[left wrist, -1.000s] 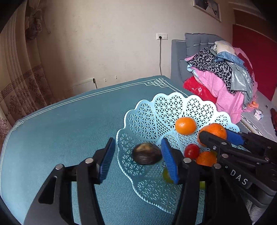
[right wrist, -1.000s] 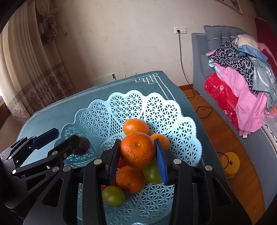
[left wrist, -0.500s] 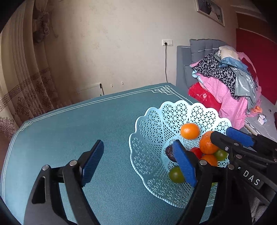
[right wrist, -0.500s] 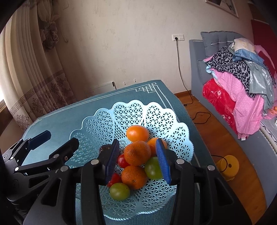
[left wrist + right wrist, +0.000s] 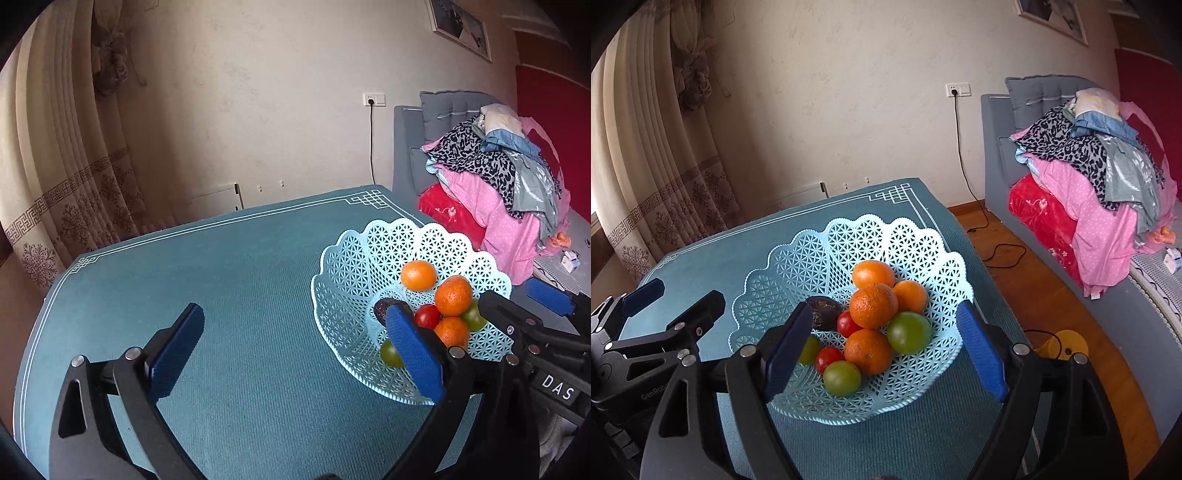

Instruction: Organize fruits

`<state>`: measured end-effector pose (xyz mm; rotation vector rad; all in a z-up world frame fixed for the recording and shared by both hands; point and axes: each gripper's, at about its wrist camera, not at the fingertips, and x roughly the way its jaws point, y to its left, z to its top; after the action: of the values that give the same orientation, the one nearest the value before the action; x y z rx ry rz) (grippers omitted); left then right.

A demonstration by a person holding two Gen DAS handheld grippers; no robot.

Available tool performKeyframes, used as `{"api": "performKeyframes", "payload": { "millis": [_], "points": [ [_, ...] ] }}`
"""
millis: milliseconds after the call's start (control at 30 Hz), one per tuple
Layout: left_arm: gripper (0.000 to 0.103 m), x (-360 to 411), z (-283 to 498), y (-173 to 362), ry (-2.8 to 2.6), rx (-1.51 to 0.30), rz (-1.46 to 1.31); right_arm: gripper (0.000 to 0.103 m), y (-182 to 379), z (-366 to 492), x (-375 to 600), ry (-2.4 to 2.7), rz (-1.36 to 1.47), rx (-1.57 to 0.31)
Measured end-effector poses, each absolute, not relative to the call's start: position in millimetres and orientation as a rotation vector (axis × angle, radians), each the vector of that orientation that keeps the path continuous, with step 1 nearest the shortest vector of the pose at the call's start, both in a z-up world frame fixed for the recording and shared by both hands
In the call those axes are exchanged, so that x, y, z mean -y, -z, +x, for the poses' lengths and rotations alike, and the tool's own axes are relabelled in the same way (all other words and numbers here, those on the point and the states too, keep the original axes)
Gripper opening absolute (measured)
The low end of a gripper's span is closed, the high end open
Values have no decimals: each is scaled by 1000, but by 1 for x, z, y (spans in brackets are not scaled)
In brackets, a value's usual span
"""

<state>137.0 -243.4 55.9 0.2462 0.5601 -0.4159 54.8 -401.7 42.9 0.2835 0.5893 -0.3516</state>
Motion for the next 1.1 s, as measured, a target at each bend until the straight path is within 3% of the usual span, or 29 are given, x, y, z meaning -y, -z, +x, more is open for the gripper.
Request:
{"api": "performKeyframes", "payload": {
  "millis": [300, 1100],
  "points": [
    [100, 217, 106, -58, 364, -536, 262, 91, -53, 26, 383, 391, 219, -559],
    [100, 198, 74, -47, 290, -530, 336, 92, -52, -8, 355, 415, 113, -544]
  ]
}}
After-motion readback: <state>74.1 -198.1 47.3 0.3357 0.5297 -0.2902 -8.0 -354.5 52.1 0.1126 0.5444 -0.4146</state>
